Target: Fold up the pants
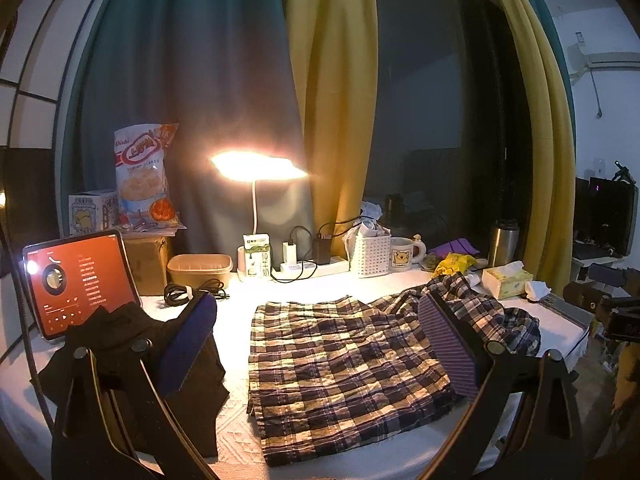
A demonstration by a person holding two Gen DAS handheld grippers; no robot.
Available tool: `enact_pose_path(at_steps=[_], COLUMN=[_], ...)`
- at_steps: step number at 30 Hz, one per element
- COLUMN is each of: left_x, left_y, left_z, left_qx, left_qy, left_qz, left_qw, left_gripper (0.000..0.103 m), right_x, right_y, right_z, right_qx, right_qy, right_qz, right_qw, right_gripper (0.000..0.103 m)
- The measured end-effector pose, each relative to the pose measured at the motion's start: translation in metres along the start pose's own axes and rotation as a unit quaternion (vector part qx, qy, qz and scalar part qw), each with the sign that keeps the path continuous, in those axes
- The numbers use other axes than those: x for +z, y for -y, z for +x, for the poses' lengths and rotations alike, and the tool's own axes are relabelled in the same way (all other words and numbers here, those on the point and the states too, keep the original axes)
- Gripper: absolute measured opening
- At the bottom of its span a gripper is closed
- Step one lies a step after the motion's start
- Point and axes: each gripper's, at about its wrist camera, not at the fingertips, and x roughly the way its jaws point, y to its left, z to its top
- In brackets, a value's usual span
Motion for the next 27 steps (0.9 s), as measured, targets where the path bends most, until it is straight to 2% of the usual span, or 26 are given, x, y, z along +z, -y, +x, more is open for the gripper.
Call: enact_pose_path(at_steps=[27], left_x=[-0.0009], left_y=[0.0012], left_z=[-0.0024], left_qx=[-0.019], left_qy=[0.001], left_qz=[0.007], left_qw=[0.9998], left_gripper=[0.100], right_x=[0.0017], right_y=[-0.0014], right_z=[-0.0017], right_qx=[0.000], right_qy=[0.000], right_qz=[0.001], right_qw=[1.000], right_gripper=[0.095])
